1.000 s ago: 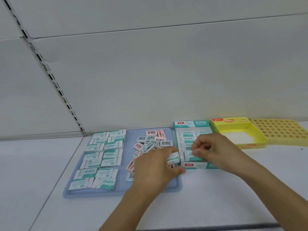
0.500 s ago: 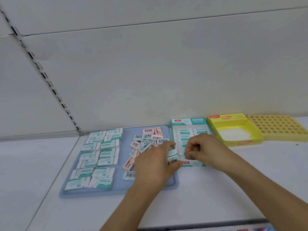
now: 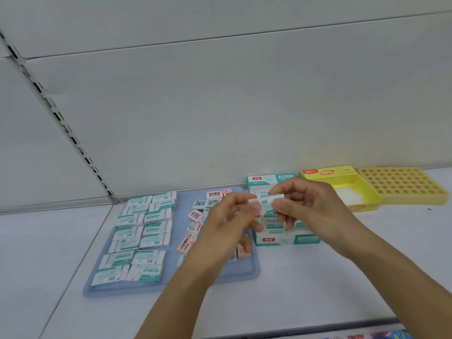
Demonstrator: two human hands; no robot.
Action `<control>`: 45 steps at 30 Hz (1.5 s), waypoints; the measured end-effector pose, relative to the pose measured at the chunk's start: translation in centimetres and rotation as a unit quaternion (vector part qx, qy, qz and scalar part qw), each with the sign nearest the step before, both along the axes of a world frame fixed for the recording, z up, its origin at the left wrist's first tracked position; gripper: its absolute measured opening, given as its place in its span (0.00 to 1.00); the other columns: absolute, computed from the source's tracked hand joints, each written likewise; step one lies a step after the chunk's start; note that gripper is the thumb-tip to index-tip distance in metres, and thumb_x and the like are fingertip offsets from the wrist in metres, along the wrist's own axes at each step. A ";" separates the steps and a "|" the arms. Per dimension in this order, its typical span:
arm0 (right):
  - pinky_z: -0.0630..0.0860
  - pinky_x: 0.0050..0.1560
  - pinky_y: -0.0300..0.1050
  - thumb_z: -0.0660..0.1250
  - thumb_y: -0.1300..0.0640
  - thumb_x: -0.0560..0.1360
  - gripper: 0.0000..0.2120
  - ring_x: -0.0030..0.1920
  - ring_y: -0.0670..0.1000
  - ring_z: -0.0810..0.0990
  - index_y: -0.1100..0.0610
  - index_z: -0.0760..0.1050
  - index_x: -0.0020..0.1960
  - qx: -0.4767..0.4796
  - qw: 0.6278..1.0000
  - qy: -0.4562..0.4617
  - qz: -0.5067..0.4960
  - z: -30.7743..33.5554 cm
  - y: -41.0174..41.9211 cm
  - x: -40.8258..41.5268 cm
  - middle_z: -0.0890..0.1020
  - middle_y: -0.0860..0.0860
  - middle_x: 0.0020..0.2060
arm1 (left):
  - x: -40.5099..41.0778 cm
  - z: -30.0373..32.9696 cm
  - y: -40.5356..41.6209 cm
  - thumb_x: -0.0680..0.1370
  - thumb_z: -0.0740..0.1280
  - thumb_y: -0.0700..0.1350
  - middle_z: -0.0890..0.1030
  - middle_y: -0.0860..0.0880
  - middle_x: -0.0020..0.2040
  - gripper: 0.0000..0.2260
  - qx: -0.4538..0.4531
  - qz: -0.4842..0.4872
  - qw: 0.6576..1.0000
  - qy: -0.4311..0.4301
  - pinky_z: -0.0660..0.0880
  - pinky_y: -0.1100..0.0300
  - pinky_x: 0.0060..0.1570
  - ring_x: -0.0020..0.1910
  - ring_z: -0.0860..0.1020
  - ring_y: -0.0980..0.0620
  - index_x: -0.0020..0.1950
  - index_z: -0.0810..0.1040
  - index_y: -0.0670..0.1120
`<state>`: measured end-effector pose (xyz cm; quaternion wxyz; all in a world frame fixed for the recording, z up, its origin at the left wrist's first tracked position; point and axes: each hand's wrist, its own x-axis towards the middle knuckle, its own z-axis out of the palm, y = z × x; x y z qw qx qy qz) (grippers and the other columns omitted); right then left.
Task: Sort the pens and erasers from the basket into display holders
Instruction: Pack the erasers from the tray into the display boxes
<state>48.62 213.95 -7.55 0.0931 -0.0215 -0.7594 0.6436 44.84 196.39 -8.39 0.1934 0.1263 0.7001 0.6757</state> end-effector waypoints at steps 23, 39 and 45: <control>0.78 0.47 0.47 0.71 0.61 0.72 0.09 0.41 0.43 0.80 0.47 0.81 0.38 0.362 0.920 -0.136 -0.064 -1.5 4.0 0.2 0.83 0.41 0.38 | -0.9 -5.3 1.8 0.75 0.62 0.46 0.83 0.56 0.49 0.11 -0.382 -0.118 0.791 0.463 0.64 0.51 0.66 0.51 0.79 0.53 0.50 0.83 0.52; 0.74 0.49 0.48 0.70 0.53 0.73 0.06 0.50 0.49 0.75 0.43 0.80 0.40 0.525 0.843 -0.113 -0.027 -1.1 2.5 -1.8 0.76 0.45 0.44 | -0.6 -5.5 1.9 0.78 0.60 0.45 0.82 0.53 0.53 0.12 -0.365 -0.092 0.793 0.479 0.58 0.49 0.74 0.55 0.78 0.52 0.56 0.81 0.51; 0.70 0.50 0.51 0.70 0.53 0.74 0.03 0.46 0.48 0.75 0.46 0.82 0.45 0.428 0.898 0.100 0.013 -0.1 -4.0 -4.5 0.78 0.42 0.41 | -2.4 -3.3 -7.1 0.78 0.63 0.48 0.82 0.54 0.55 0.12 -0.273 0.101 0.827 0.481 0.67 0.57 0.64 0.56 0.75 0.57 0.58 0.81 0.51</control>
